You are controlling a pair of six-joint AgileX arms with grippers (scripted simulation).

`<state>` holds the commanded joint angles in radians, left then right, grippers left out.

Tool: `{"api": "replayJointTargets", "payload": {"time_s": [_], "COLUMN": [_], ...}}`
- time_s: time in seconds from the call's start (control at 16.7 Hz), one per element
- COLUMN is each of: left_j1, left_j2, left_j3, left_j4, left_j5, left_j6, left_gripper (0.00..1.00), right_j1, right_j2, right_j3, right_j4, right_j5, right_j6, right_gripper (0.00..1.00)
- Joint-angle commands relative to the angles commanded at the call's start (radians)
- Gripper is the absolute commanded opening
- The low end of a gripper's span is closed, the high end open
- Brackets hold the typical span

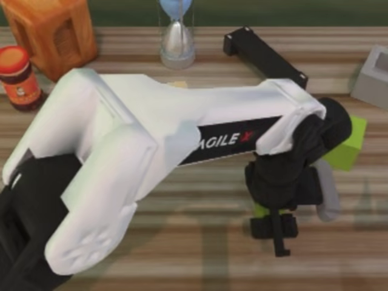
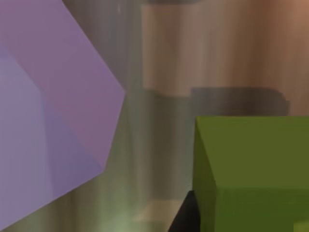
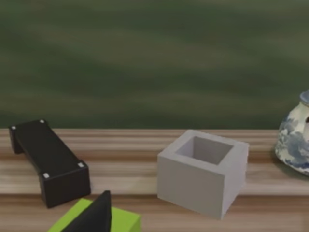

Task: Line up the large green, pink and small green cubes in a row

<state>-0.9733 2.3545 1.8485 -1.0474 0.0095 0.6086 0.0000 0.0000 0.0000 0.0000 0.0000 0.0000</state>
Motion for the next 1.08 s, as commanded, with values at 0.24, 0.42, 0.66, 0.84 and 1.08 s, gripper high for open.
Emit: {"api": "replayJointTargets", "payload": {"time_s": [0.24,0.42,0.66,0.84,1.08], "left_j1": [0.000,0.000,0.000,0.002,0.008], "left_j2": [0.000,0.000,0.000,0.000,-0.014], "left_j3": [0.000,0.000,0.000,0.000,0.065], "left_j4": [0.000,0.000,0.000,0.000,-0.075], "left_j5": [0.000,0.000,0.000,0.000,-0.001], "left_j6": [0.000,0.000,0.000,0.000,0.000], "left_gripper": [0.90,1.00,1.00,1.00,1.00], "right_j1": [0.000,0.000,0.000,0.000,0.000], "right_j2": [0.000,0.000,0.000,0.000,0.000], "right_j3": [0.000,0.000,0.000,0.000,0.000], "right_j4": [0.000,0.000,0.000,0.000,0.000], "right_j5": [0.000,0.000,0.000,0.000,0.000], "right_j6": [0.000,0.000,0.000,0.000,0.000], "right_gripper": [1.00,1.00,1.00,1.00,1.00]}}
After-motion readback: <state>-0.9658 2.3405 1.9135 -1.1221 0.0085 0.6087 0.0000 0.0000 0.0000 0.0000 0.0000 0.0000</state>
